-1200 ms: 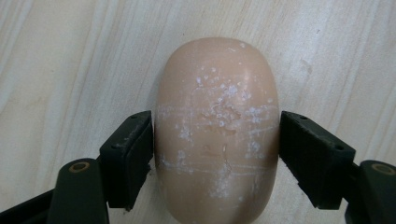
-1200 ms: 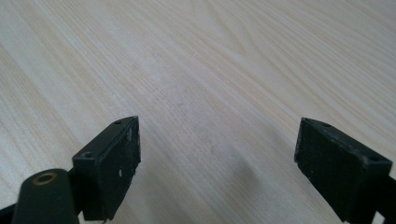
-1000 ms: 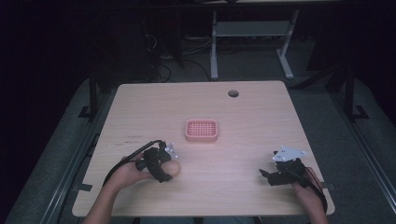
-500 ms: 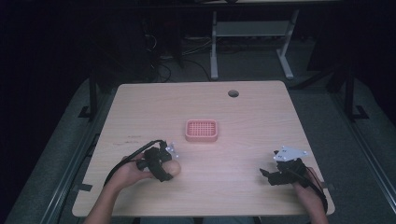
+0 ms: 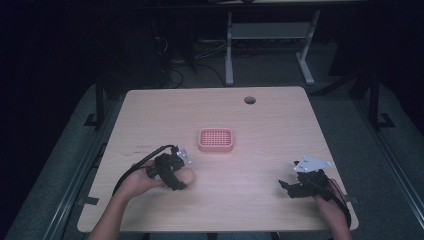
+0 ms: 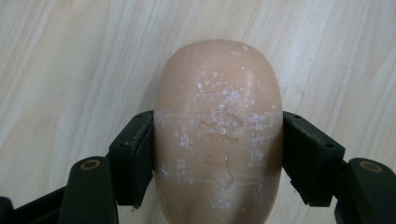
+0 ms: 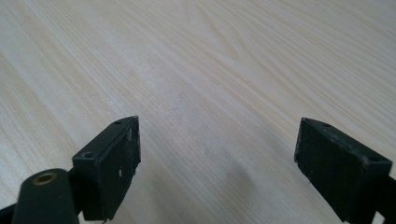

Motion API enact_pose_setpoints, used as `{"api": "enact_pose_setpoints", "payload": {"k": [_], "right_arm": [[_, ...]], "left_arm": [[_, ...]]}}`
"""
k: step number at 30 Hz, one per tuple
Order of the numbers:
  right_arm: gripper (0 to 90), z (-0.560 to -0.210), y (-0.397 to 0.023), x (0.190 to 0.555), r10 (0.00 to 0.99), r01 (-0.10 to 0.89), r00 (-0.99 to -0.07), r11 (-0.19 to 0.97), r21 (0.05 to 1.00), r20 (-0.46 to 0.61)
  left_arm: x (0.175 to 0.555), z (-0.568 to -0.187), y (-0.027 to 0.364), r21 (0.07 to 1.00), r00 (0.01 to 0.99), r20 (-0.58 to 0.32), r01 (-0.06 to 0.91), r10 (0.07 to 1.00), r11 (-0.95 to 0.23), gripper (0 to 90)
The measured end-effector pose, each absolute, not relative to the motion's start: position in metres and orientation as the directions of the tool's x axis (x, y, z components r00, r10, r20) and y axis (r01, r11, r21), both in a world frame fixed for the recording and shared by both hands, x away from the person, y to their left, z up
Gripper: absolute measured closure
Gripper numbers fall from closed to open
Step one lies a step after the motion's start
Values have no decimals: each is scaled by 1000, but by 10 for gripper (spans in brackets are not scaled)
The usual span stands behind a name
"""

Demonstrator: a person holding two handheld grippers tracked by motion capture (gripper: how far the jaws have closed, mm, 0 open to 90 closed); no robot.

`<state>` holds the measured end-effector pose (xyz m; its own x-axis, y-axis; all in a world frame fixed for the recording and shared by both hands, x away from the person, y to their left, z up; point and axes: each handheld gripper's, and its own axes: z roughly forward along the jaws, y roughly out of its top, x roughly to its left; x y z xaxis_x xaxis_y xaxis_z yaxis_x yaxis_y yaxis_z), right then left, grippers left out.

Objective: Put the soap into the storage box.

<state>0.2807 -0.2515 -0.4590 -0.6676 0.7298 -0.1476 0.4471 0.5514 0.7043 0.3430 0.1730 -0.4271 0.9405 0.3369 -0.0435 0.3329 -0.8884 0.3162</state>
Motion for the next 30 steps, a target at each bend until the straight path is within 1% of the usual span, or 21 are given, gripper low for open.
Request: {"api": "enact_pose_setpoints", "payload": {"k": [12, 14, 19, 24, 26, 30], "right_arm": [[138, -459, -251, 282, 729, 443, -669, 546, 711, -143], [138, -460, -253, 283, 721, 434, -675, 558, 708, -155], [138, -459, -252, 282, 729, 443, -670, 542, 714, -138], [138, -459, -254, 284, 717, 426, -679, 560, 711, -158], [138, -459, -252, 282, 736, 447, -665, 527, 723, -126], [138, -458, -252, 283, 736, 446, -665, 528, 722, -127]], "left_arm": [[352, -418, 164, 332, 944, -44, 322, 326, -887, 324], [355, -416, 162, 331, 945, -47, 319, 323, -888, 324], [361, -411, 156, 321, 951, -38, 303, 307, -897, 324], [367, -407, 151, 314, 954, -31, 294, 300, -903, 324], [369, -406, 150, 316, 954, -28, 292, 299, -903, 324], [375, -405, 146, 316, 953, -26, 294, 302, -902, 324]]}}
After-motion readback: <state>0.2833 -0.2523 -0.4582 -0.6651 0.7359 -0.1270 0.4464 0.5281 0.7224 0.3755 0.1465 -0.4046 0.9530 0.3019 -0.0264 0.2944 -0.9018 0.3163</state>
